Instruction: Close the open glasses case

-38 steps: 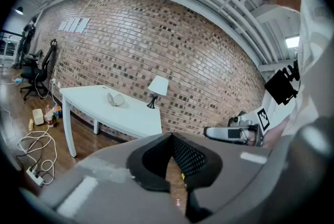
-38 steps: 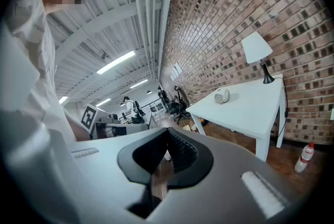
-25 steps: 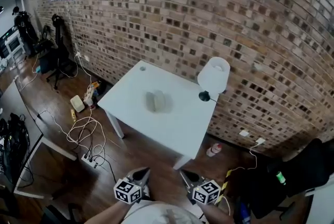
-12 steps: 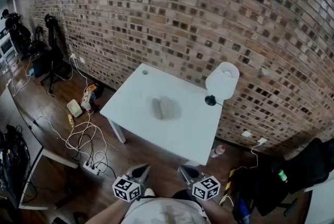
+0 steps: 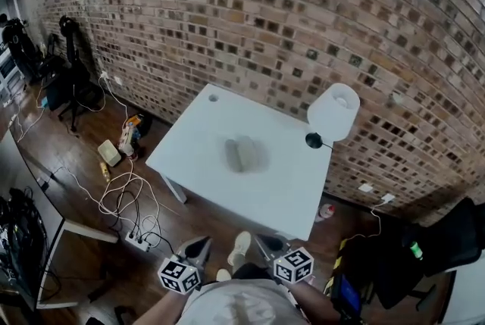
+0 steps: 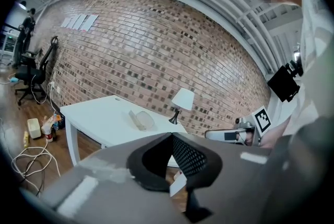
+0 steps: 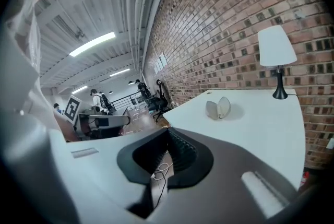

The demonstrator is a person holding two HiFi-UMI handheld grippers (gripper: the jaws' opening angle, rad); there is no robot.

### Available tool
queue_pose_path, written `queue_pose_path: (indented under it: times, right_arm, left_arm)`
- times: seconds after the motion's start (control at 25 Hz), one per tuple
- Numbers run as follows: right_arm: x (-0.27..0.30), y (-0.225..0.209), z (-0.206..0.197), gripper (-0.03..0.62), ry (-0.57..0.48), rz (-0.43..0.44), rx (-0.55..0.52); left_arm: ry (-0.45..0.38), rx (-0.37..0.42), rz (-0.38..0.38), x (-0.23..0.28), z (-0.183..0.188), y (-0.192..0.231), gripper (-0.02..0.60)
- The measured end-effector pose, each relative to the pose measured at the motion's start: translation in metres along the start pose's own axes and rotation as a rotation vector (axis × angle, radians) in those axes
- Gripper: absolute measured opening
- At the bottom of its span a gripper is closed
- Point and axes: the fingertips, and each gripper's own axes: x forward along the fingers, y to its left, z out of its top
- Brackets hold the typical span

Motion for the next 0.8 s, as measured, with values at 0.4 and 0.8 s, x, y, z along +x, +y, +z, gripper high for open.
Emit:
queue_pose_path:
  times: [0.4, 0.8]
  right_arm:
    - [0.084, -0.048, 0.054, 0.008, 0.013, 0.080, -0.003]
    - [0.134, -0.114, 0.099, 0.008, 0.005, 0.106, 0.033]
  left_arm:
    - [0.000, 0.002, 0.038, 0.074, 0.052, 0.062, 0.003]
    - [0.055, 0.041, 0.055, 0.146, 0.089, 0.096, 0.003]
